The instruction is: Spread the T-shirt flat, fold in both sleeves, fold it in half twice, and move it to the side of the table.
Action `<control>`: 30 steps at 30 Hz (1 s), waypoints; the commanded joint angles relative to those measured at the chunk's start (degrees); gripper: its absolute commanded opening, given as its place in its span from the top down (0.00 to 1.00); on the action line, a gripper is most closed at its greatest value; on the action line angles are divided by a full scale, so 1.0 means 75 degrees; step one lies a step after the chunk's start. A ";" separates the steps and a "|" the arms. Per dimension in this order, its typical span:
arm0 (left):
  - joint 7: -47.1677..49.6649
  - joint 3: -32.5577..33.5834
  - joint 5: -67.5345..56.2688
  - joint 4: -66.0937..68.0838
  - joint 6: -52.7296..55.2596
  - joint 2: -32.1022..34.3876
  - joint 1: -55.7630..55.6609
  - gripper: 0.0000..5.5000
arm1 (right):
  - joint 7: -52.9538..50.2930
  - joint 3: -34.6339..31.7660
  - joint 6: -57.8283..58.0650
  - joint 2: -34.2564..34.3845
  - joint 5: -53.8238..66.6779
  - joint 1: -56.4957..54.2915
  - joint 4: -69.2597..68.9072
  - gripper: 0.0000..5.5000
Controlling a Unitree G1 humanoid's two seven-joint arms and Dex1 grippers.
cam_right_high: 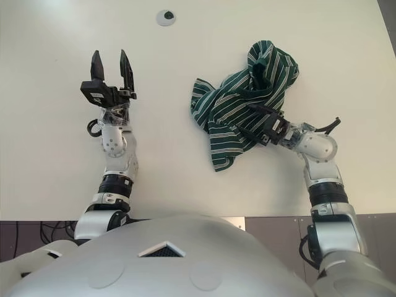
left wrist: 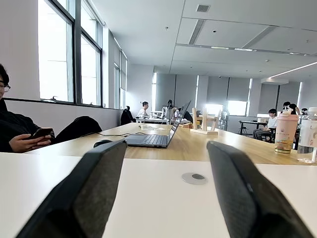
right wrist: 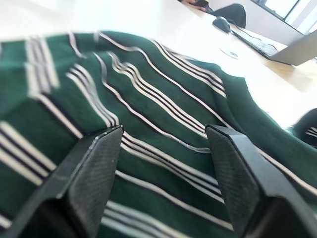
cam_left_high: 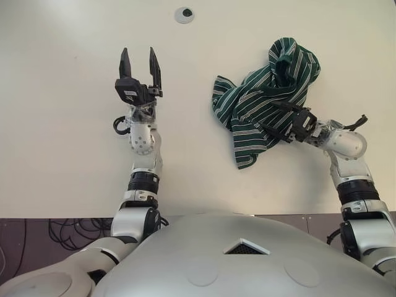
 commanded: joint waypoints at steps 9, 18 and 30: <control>-0.4914 -0.1201 -0.3657 -0.3092 0.5159 0.0657 0.1638 0.46 | 0.0559 -0.0699 0.1585 0.0039 0.1507 0.0397 -0.1680 0.45; -0.4981 -0.2495 -0.2685 -0.3187 0.6115 0.0239 0.1526 0.46 | 0.0622 -0.2045 0.2686 0.0344 0.2967 -0.0541 -0.0762 0.45; -0.4700 -0.2695 -0.1919 -0.2724 0.6250 0.0050 0.1317 0.46 | 0.0625 -0.2522 0.3526 0.0575 0.3163 -0.0806 -0.0837 0.45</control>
